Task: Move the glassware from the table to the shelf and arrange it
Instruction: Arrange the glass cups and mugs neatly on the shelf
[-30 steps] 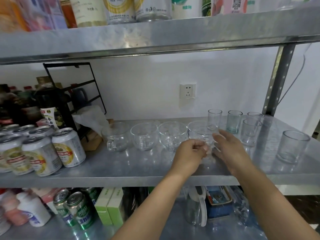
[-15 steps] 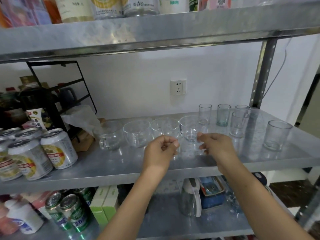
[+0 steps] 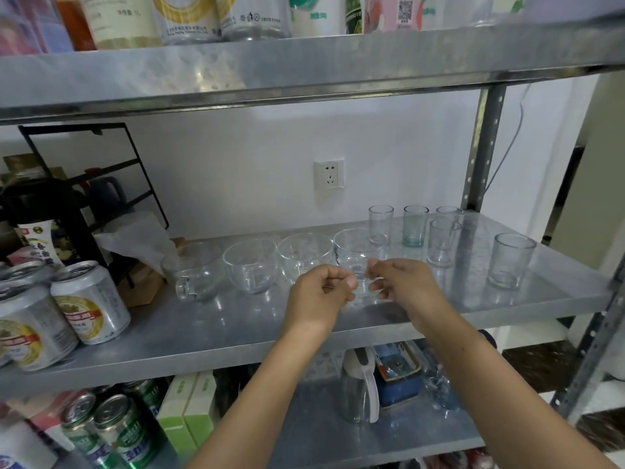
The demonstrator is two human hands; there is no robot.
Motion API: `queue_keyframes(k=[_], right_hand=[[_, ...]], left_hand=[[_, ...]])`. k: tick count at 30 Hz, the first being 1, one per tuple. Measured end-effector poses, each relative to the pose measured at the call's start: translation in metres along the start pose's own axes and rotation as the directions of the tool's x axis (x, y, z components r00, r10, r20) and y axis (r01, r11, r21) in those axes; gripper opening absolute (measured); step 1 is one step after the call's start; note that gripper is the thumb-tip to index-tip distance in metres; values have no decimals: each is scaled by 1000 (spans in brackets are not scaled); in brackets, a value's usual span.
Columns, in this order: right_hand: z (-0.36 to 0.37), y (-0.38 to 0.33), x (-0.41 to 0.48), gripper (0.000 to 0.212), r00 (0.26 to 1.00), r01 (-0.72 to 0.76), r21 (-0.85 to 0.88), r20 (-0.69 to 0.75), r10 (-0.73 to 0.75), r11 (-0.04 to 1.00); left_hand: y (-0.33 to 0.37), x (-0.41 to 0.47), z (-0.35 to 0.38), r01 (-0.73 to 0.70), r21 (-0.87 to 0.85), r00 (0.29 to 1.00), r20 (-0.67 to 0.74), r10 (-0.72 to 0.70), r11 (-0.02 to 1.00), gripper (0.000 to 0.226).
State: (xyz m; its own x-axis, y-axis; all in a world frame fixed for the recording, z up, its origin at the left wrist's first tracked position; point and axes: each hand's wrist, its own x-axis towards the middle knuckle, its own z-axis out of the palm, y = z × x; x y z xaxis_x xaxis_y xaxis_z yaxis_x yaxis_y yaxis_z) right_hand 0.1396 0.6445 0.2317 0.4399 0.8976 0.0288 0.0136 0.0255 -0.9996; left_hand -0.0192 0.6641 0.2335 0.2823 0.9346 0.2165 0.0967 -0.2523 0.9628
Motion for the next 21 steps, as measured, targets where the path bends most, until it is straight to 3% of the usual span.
queue_keyframes(k=[3, 7, 10, 14, 17, 21], right_hand=[[-12, -9, -11, 16, 998, 53, -61, -34, -55, 997], [-57, -39, -8, 32, 953, 206, -221, -176, -247, 953], [-99, -71, 18, 40, 914, 194, -391, -261, -310, 900], [-126, -98, 55, 72, 965, 71, -764, -110, -238, 642], [-129, -99, 75, 93, 995, 78, -829, 26, -101, 553], [-129, -88, 93, 97, 989, 135, -870, 146, -13, 473]], left_hand=[[10, 1, 8, -17, 1, 999, 51, 17, 1000, 8], [33, 6, 21, -80, -10, 981, 179, 80, 997, 9], [49, 7, 40, -78, -113, 968, 227, 103, 990, 15], [51, 6, 88, 37, -107, 957, 291, -5, 994, 18], [46, 13, 119, 98, -26, 965, 245, -89, 995, 29], [33, 19, 138, 128, 28, 968, 213, -131, 991, 45]])
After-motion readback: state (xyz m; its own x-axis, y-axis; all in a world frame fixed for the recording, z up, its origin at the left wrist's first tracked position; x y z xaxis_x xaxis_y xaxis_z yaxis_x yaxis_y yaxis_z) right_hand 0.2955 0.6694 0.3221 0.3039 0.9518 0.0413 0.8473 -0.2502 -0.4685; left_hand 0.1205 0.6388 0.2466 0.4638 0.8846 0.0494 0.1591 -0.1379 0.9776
